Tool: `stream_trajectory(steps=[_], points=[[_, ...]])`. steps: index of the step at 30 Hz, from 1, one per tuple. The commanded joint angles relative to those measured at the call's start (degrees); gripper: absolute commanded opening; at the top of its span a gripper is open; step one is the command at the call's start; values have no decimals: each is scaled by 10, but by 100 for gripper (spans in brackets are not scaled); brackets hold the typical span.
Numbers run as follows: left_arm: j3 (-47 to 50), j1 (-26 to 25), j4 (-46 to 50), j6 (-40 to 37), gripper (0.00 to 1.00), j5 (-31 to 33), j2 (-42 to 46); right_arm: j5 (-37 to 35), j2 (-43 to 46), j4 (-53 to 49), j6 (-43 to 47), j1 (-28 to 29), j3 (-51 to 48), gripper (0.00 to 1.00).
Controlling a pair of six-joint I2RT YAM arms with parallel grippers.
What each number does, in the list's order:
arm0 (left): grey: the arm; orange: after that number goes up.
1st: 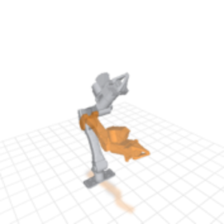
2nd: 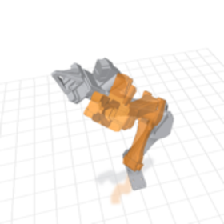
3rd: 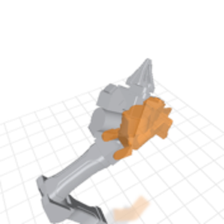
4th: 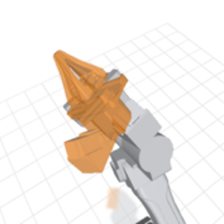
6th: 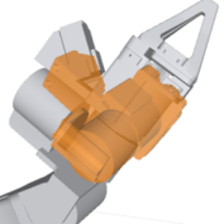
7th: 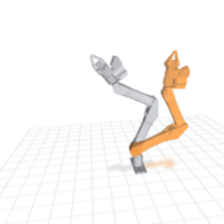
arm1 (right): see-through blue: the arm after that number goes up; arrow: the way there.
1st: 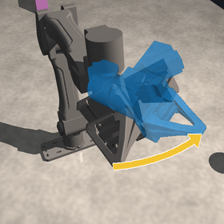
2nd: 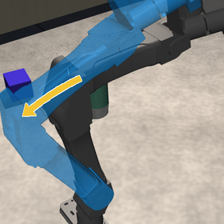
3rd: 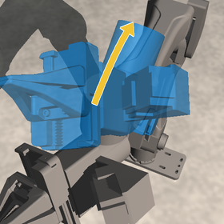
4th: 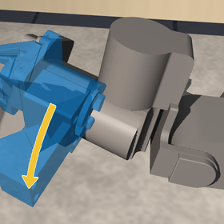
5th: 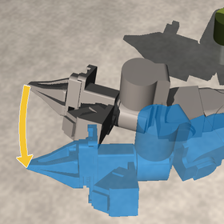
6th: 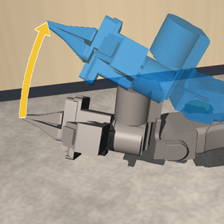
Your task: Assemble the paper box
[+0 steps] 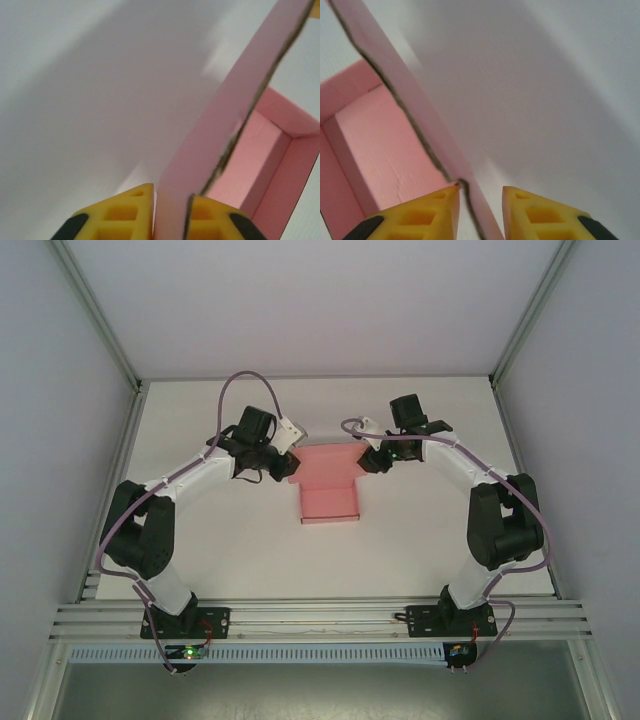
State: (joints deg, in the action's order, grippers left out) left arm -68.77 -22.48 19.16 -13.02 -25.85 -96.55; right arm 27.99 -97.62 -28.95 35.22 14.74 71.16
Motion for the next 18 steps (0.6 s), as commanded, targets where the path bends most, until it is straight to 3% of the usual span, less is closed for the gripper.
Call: stream_trajectory(steps=[1, 4, 9, 14, 18], points=[[-16, 8, 18, 4, 6, 6, -7, 3, -2, -20, 4, -4, 12, 16], [-14, 6, 11, 10, 6, 0, -3, 12, -4, -16, 1, 0, 12, 9], [-22, 7, 3, 68, 3, 32, 1, -38, -2, 17, -72, 14, 11, 0], [-23, -6, -8, 144, 0, 120, 7, -147, 15, 51, -211, 42, 6, 0], [-37, -22, -12, 220, 0, 210, 3, -194, 31, 105, -327, 62, -21, 0]])
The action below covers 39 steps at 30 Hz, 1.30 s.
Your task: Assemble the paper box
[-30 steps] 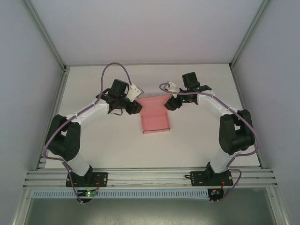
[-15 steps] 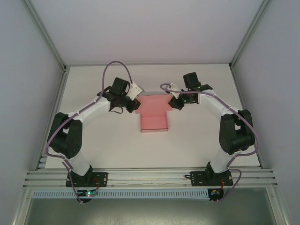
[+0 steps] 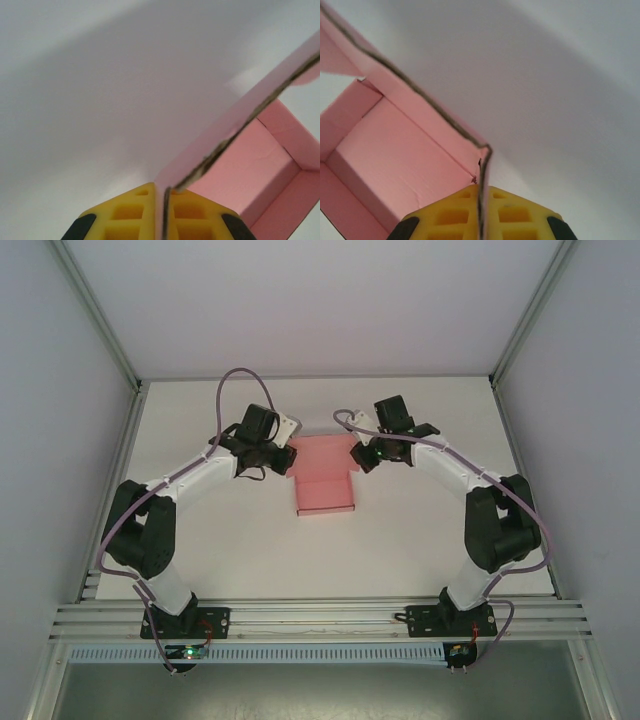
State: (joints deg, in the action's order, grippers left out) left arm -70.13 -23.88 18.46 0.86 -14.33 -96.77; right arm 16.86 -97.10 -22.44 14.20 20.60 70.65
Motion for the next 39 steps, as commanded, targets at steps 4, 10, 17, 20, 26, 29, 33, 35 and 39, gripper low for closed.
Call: stream_trajectory(steps=[4, 10, 17, 20, 26, 29, 33, 35, 39], points=[[-26, -28, -17, 131, 0, 162, 5, -120, 32, 122, -231, 19, -49, 0], [-17, -44, -34, 227, 0, 259, 5, -120, 39, 250, -373, 34, -92, 0], [1, -72, -80, 340, 0, 333, 11, -216, 65, 283, -414, 81, -119, 0], [23, -77, -129, 347, 0, 315, 9, -238, 77, 326, -426, 97, -143, 0], [54, -86, -215, 357, 0, 316, 0, -259, 64, 367, -416, 110, -154, 0], [71, -86, -266, 347, 0, 303, -8, -252, 44, 371, -400, 111, -146, 0], [95, -88, -311, 335, 0, 294, -10, -243, 30, 402, -401, 111, -162, 0], [117, -90, -349, 329, 0, 288, -9, -237, 24, 422, -399, 112, -172, 0], [145, -93, -397, 325, 0, 280, -15, -220, 12, 450, -400, 111, -192, 0]])
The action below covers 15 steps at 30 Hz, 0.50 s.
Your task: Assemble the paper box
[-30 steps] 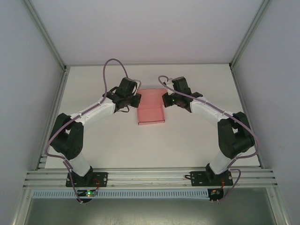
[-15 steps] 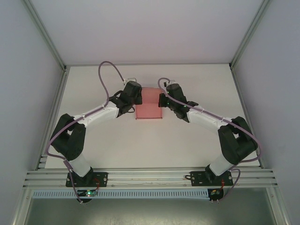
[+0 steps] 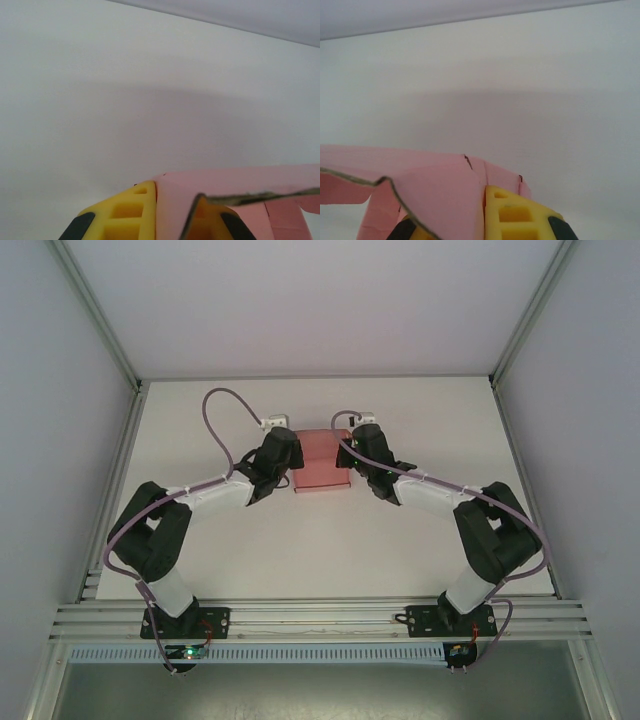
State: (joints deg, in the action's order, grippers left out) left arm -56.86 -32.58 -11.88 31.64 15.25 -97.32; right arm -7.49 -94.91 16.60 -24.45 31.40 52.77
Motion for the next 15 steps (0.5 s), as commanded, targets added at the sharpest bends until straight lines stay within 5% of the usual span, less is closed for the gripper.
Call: stream_trajectory(steps=[1, 15], points=[[17, -6, -101, 18, 0, -22, -12, 26, -13, 66, -13, 4, -19, 0], [128, -36, -197, 21, 0, -34, -3, 54, -8, 134, -58, 13, -112, 0]])
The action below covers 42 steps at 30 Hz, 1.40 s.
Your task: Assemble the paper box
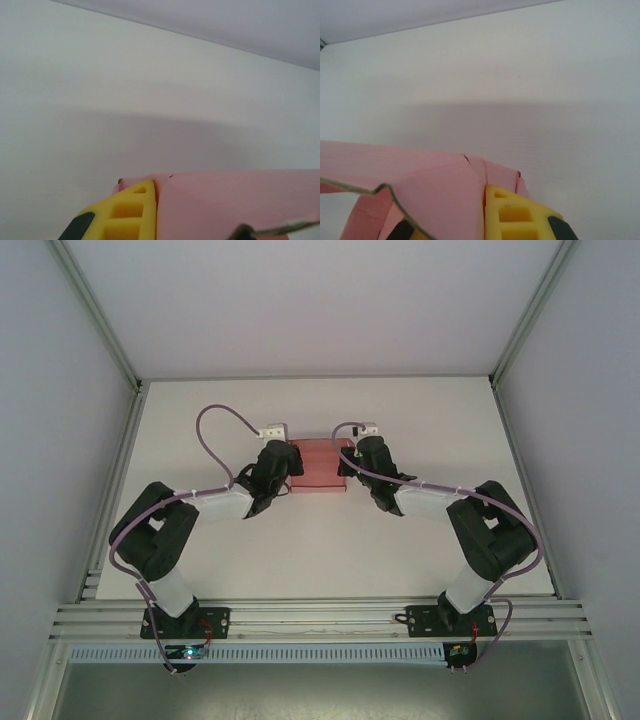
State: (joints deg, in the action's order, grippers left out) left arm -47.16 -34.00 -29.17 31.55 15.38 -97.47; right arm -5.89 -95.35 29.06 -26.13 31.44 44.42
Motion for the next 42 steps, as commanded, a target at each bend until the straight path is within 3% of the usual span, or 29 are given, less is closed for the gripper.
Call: stream_trajectory(steps=[1, 14, 18, 23, 27, 33, 35, 36, 39, 42], points=[[35, -24, -22, 20, 0, -32, -2, 38, -5, 20, -44, 17, -35, 0], [139, -43, -113, -24, 0, -35, -15, -56, 6, 72, 10, 49, -126, 0], [175, -45, -167, -39, 6, -55, -20, -73, -1, 80, 13, 54, -139, 0], [189, -48, -138, -47, 10, -39, -10, -101, 2, 98, 12, 58, -158, 0], [201, -49, -153, -52, 21, -47, -6, -118, 10, 86, 19, 61, -160, 0], [182, -50, -71, -49, 26, -48, 35, -144, 20, 65, 27, 73, -163, 0], [179, -52, -39, -48, 32, -35, 58, -150, 22, 66, 25, 75, -168, 0], [179, -52, -26, -43, 41, -26, 71, -150, 22, 67, 27, 76, -169, 0], [170, -52, 42, -39, 45, -7, 124, -155, 22, 65, 36, 80, -170, 0], [154, -54, 122, -50, 64, -24, 181, -163, 21, 55, 37, 82, -167, 0]])
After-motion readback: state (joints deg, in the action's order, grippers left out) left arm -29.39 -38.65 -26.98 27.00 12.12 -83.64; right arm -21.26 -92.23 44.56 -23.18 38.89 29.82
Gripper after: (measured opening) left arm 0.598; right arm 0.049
